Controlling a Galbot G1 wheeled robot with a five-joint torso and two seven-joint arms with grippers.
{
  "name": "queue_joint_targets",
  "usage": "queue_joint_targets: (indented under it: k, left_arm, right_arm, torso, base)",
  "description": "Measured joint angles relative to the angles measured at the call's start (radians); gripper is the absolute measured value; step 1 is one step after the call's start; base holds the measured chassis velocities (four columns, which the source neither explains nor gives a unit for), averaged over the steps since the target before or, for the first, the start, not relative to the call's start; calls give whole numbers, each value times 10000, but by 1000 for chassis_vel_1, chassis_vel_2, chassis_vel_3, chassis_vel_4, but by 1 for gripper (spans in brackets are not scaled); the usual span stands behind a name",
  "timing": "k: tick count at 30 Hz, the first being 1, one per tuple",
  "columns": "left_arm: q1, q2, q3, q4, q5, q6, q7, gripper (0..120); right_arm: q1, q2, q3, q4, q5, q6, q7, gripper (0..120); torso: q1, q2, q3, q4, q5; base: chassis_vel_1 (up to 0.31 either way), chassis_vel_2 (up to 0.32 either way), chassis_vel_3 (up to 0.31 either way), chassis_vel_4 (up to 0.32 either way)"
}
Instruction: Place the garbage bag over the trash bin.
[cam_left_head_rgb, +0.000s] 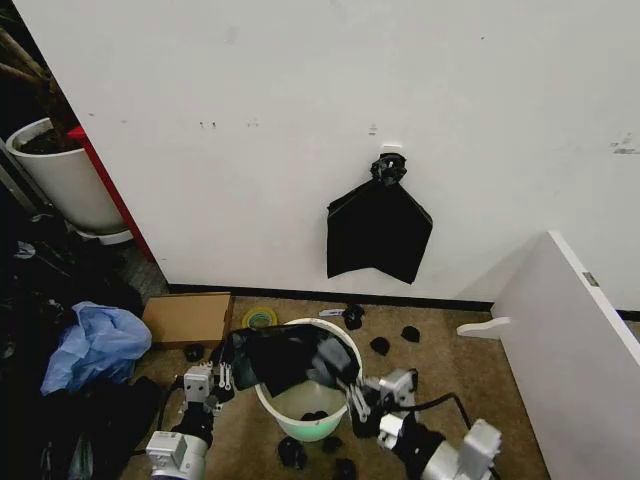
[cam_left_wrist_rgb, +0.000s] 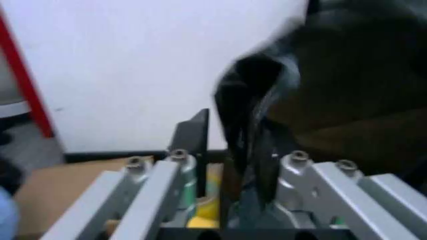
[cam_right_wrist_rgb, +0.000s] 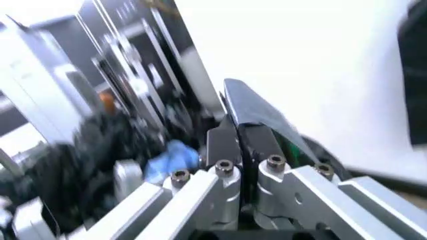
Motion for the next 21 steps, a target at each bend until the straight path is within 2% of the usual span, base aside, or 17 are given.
queue_joint_targets:
  k: [1, 4, 7, 11, 13, 16, 19, 20, 21]
  left_arm:
    - [0, 0, 0, 0, 0, 0, 0, 31]
    - [0, 9, -79, -3, -252, -334, 984, 45]
    - [-58, 6, -180, -26, -523, -258, 1493, 56]
    - [-229, -49, -286, -47, -1539, 484, 1729, 68]
    - [-385, -149, -349, -55, -2358, 878, 1793, 79]
    - [-454, -259, -400, -41, -2533, 653, 2007, 88]
    - [-485, -483, -786, 19, -1927, -129, 2490, 98]
    - [-498, -566, -1182, 48, -1474, -527, 2774, 100]
    - [-498, -566, -1182, 48, -1474, -527, 2774, 100]
  right_arm:
    - [0, 0, 0, 0, 0, 0, 0, 0]
    - [176, 264, 22, -251, 28, 287, -300, 0]
    - [332, 558, -17, -485, 29, 385, -308, 0]
    - [562, 863, -4, -771, 54, 484, -325, 0]
    - [704, 1032, 71, -914, 118, 536, -319, 0]
    - [837, 1158, 152, -1064, 142, 580, -291, 0]
    - [1021, 1358, 206, -1312, 167, 635, -174, 0]
    - [1076, 1431, 216, -1394, 167, 662, -151, 0]
    - [1076, 1431, 216, -1394, 167, 662, -151, 0]
  torso:
    - [0, 0, 0, 0, 0]
    - [0, 0, 0, -1, 1]
    - [0, 0, 0, -1, 2]
    - [0, 0, 0, -1, 0]
    - [0, 0, 0, -1, 1]
    - [0, 0, 0, -1, 0]
    - [0, 0, 0, -1, 0]
    - [0, 0, 0, 0, 1]
    - [0, 0, 0, 0, 1]
  base:
    - [0, 0, 0, 0]
    - [0, 0, 0, 0]
    - [0, 0, 0, 0]
    - [0, 0, 0, 0]
    - [0, 0, 0, 0]
    - [0, 0, 0, 0]
    - [0, 0, 0, 0]
    - [0, 0, 0, 0]
    - [0, 0, 0, 0]
